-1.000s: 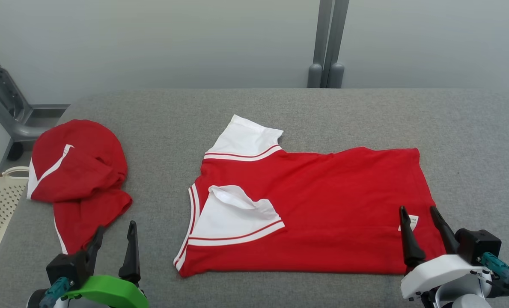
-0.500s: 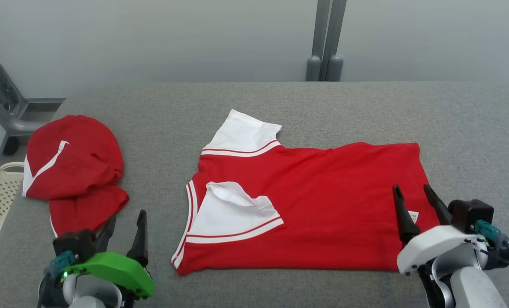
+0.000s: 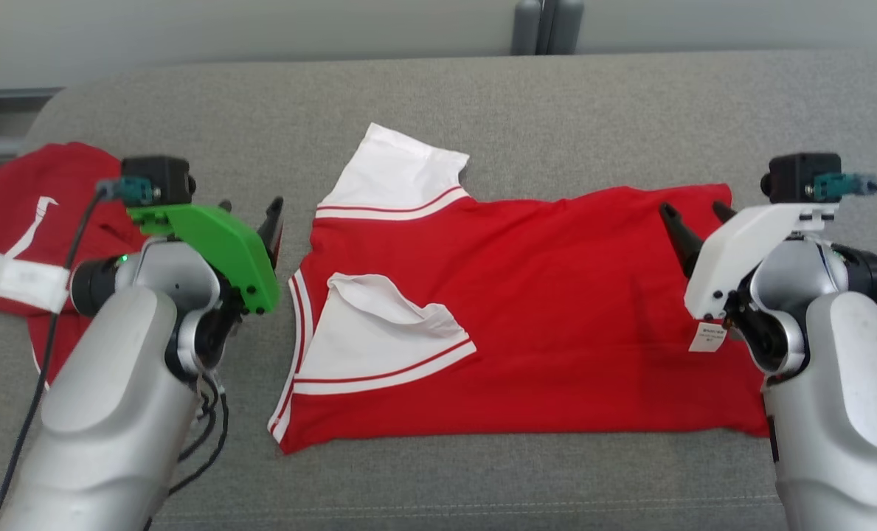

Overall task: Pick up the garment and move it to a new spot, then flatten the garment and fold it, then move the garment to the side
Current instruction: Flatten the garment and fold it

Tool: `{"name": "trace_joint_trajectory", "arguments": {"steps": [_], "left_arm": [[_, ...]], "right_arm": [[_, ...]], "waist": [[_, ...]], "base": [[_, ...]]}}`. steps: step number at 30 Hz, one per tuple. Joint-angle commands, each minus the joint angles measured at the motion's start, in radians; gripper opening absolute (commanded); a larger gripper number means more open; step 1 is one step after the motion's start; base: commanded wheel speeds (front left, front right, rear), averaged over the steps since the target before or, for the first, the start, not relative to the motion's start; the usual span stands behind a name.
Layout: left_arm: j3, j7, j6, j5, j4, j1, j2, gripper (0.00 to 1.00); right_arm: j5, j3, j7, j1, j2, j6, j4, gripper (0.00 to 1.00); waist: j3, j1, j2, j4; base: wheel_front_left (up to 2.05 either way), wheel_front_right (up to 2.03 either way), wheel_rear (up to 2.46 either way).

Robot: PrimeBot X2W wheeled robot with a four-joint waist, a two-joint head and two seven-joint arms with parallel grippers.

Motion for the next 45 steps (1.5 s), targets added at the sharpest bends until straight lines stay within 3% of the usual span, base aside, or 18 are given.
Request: {"name": "trace_joint_trajectory", "arguments": {"steps": [1, 8, 13, 20, 24, 35, 38, 39, 40, 43, 45], "left_arm": [[-0.003, 0.021, 0.012, 0.013, 0.019, -0.057, -0.007, 1.00], [-0.066, 0.127, -0.029, 0.068, 0.123, -0.282, -0.007, 1.00], [-0.091, 0.181, -0.038, 0.101, 0.188, -0.403, 0.003, 1.00], [-0.103, 0.204, -0.024, 0.126, 0.254, -0.495, 0.000, 1.00], [-0.108, 0.209, -0.043, 0.132, 0.282, -0.542, 0.009, 1.00], [-0.127, 0.194, 0.020, 0.189, 0.345, -0.629, 0.037, 1.00], [-0.125, 0.208, 0.018, 0.178, 0.352, -0.634, 0.030, 1.00], [-0.129, 0.214, 0.019, 0.177, 0.353, -0.632, 0.027, 0.91], [-0.132, 0.224, 0.017, 0.173, 0.353, -0.629, 0.022, 0.65], [-0.133, 0.234, 0.012, 0.159, 0.352, -0.624, 0.009, 0.00], [-0.138, 0.242, 0.009, 0.150, 0.351, -0.610, -0.002, 0.00]], "right_arm": [[-0.024, 0.002, 0.039, -0.038, -0.003, 0.000, -0.004, 1.00], [0.006, -0.017, 0.197, -0.195, -0.003, 0.000, 0.012, 1.00], [-0.021, -0.036, 0.237, -0.280, -0.006, 0.000, -0.015, 1.00], [-0.032, -0.056, 0.226, -0.316, -0.010, 0.000, -0.029, 1.00], [-0.022, -0.051, 0.209, -0.305, -0.007, 0.000, -0.021, 1.00], [-0.017, -0.030, 0.165, -0.321, -0.003, 0.000, 0.018, 1.00], [-0.024, -0.035, 0.162, -0.327, -0.003, 0.000, 0.021, 1.00], [-0.027, -0.037, 0.160, -0.327, -0.003, 0.000, 0.023, 1.00], [-0.030, -0.039, 0.160, -0.327, -0.003, 0.000, 0.025, 1.00], [-0.035, -0.042, 0.166, -0.330, -0.002, 0.000, 0.027, 1.00], [-0.043, -0.042, 0.179, -0.335, -0.002, 0.000, 0.029, 1.00]], "waist": [[0.126, 0.0000, 0.0000, -0.046], [0.258, 0.0000, 0.0000, -0.110], [0.346, 0.0000, 0.0000, -0.157], [0.412, 0.0000, 0.0000, -0.197], [0.441, 0.0000, 0.0000, -0.222], [0.490, 0.0000, 0.0000, -0.245], [0.499, 0.0000, 0.0000, -0.239], [0.499, 0.0000, 0.0000, -0.236], [0.500, 0.0000, 0.0000, -0.232], [0.502, 0.0000, 0.0000, -0.221], [0.500, 0.0000, 0.0000, -0.211]], "base": [[0.00, 0.00, 0.00], [0.00, 0.00, 0.00], [0.00, 0.00, 0.00], [0.00, 0.00, 0.00], [0.00, 0.00, 0.00], [0.00, 0.00, 0.00], [0.00, 0.00, 0.00], [0.00, 0.00, 0.00], [0.00, 0.00, 0.00], [0.00, 0.00, 0.00], [0.00, 0.00, 0.00]]}}
